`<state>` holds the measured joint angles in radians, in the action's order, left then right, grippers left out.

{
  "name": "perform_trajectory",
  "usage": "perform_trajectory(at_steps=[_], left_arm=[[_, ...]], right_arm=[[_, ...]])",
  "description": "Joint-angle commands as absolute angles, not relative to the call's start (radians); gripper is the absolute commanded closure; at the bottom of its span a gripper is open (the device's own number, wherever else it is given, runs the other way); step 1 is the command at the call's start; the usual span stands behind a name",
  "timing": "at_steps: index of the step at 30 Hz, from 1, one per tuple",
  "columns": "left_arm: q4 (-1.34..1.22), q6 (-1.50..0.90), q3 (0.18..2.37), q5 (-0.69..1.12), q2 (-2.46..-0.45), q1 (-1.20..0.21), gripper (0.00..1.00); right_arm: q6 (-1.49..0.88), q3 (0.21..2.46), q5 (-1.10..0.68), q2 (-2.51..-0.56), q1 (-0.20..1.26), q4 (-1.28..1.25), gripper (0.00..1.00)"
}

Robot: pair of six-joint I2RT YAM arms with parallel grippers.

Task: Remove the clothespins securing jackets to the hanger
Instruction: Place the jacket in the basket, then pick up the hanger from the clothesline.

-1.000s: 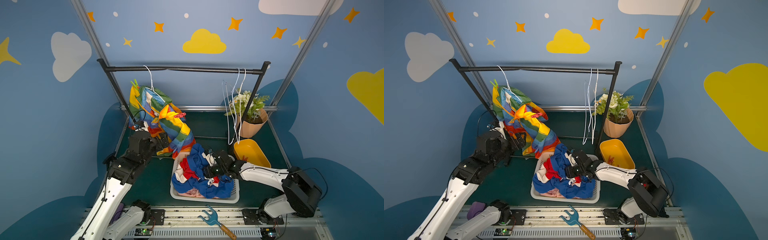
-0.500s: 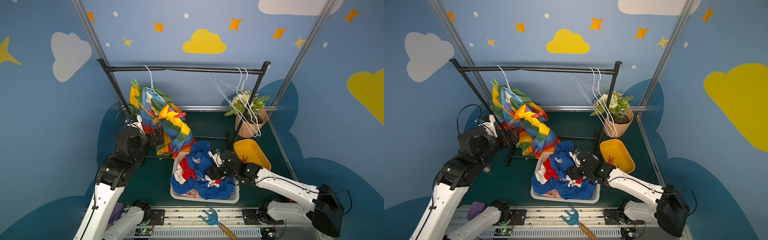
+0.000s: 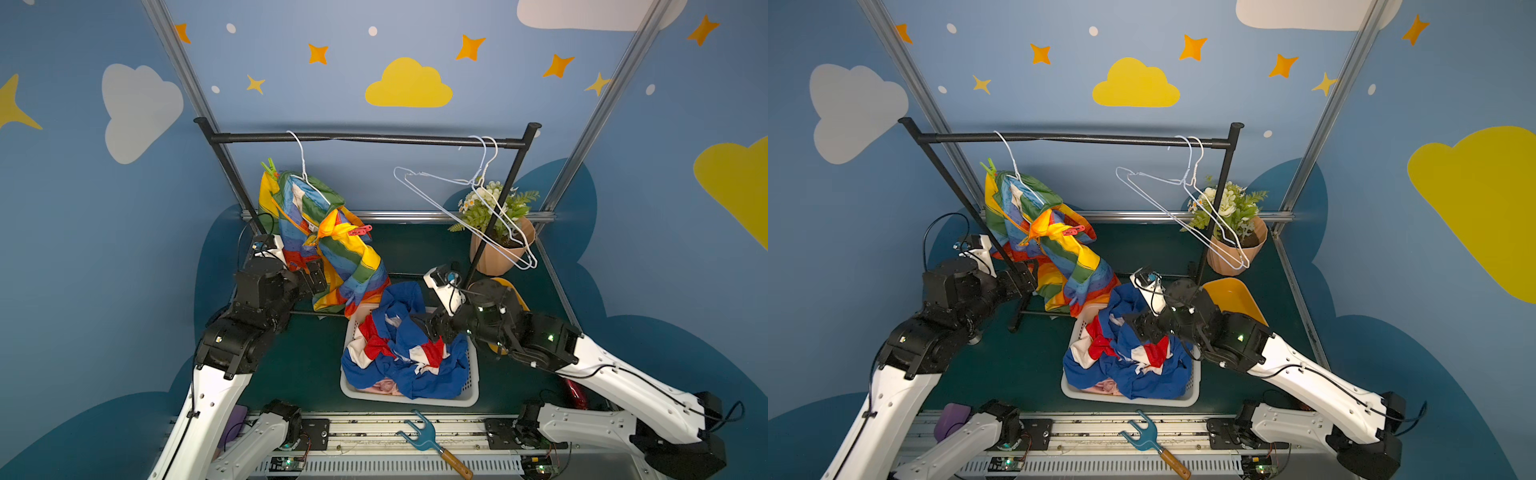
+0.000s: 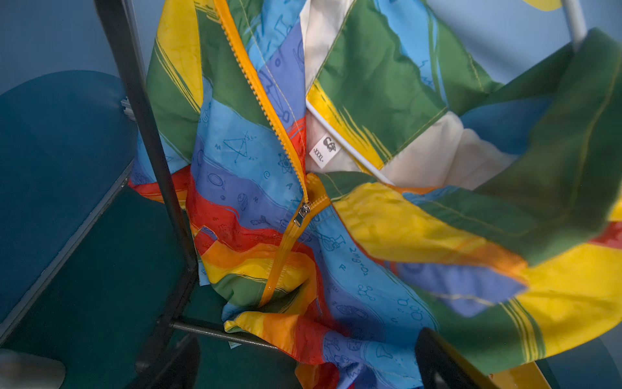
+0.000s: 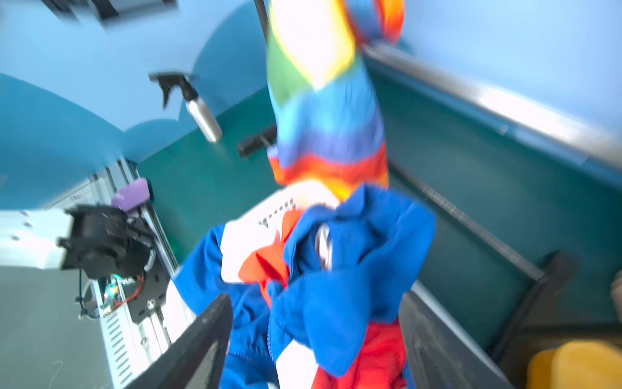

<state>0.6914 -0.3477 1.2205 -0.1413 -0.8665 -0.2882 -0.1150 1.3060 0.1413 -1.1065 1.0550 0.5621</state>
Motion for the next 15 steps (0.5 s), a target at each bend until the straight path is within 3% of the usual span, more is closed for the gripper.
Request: perform_trajectory(at_steps=[1, 7, 15], left_arm=[[0.675, -0.339, 1.204, -0.147, -0.853, -0.285, 0.00], [0.637, -0.344, 1.203, -0.159, -0.848, -0.284, 0.00], [0.645, -0.283, 1.451, -0.119, -0.936, -0.281, 0.00]], right_arm=[[-0.013, 1.544, 0.104, -1.219, 1.018, 0.682, 0.21], [0.068, 1.847, 0.004, -1.412, 0.943, 0.696, 0.23], [0.062, 1.884, -0.071, -1.484, 0.870, 0.634, 0.22]])
